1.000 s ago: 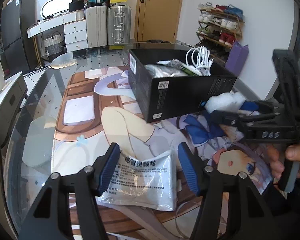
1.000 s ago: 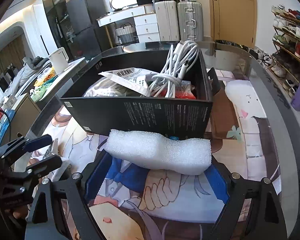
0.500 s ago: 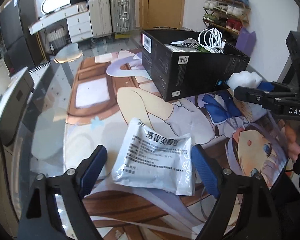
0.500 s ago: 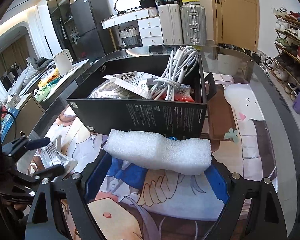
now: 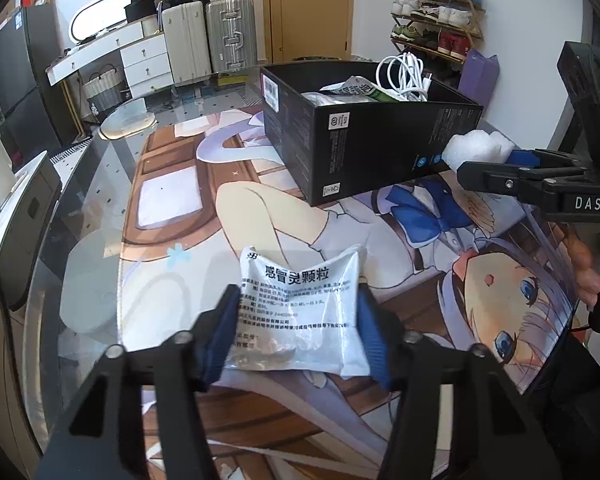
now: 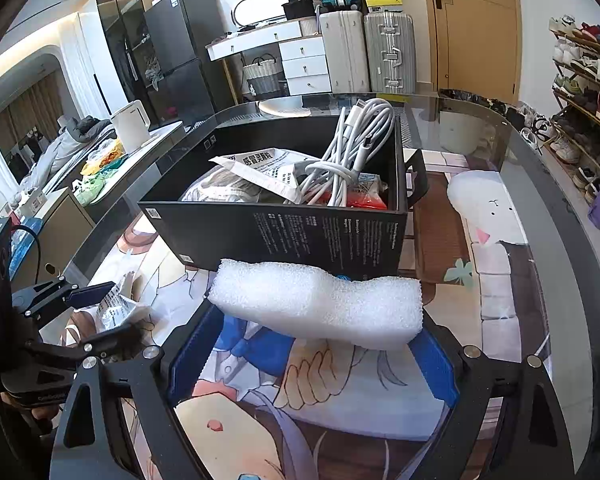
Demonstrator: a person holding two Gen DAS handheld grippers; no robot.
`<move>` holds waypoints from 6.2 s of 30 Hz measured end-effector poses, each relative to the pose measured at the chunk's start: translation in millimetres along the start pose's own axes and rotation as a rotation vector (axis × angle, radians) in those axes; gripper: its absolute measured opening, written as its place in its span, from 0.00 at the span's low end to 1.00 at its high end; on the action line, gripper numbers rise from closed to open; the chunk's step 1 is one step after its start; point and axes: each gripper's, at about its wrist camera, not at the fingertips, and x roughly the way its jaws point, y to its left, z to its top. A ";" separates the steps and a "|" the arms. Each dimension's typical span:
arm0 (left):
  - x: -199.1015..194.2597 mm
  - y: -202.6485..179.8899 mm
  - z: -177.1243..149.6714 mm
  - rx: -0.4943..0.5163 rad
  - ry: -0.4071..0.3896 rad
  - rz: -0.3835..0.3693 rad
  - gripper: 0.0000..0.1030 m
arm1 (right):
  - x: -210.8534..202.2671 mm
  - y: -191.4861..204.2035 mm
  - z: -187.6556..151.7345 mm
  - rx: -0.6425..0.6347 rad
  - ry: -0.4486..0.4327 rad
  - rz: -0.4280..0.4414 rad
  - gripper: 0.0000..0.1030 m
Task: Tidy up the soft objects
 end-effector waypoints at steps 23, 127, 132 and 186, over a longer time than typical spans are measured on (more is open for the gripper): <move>-27.1 -3.6 23.8 -0.134 -0.140 -0.102 0.40 | -33.4 7.8 10.9 -0.077 -0.107 0.021 0.88; 0.0 -16.4 78.8 -0.127 -0.386 0.060 1.00 | -47.4 -7.4 41.1 -0.189 -0.319 0.029 0.99; 3.5 -15.3 74.6 -0.142 -0.394 0.078 1.00 | -48.4 -10.3 37.5 -0.180 -0.336 0.054 0.99; -5.6 -12.9 69.8 -0.193 -0.439 0.090 1.00 | -50.8 -3.8 18.0 -0.202 -0.402 0.066 0.99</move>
